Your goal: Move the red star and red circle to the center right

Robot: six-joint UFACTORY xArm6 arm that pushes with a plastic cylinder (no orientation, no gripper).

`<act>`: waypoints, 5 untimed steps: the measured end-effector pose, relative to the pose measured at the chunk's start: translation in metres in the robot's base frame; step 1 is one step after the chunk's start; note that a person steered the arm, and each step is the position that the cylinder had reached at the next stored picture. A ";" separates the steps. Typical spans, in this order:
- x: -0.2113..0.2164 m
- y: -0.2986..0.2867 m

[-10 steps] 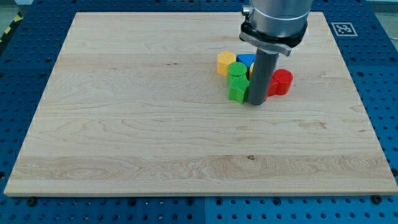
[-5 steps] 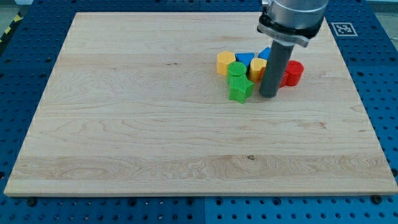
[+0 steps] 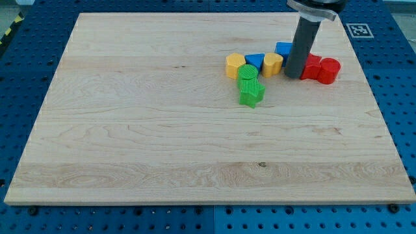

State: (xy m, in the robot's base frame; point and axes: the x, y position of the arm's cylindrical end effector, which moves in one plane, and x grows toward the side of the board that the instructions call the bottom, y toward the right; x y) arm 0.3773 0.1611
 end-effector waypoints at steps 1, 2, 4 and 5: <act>-0.009 0.008; -0.023 0.011; -0.040 0.037; -0.039 0.054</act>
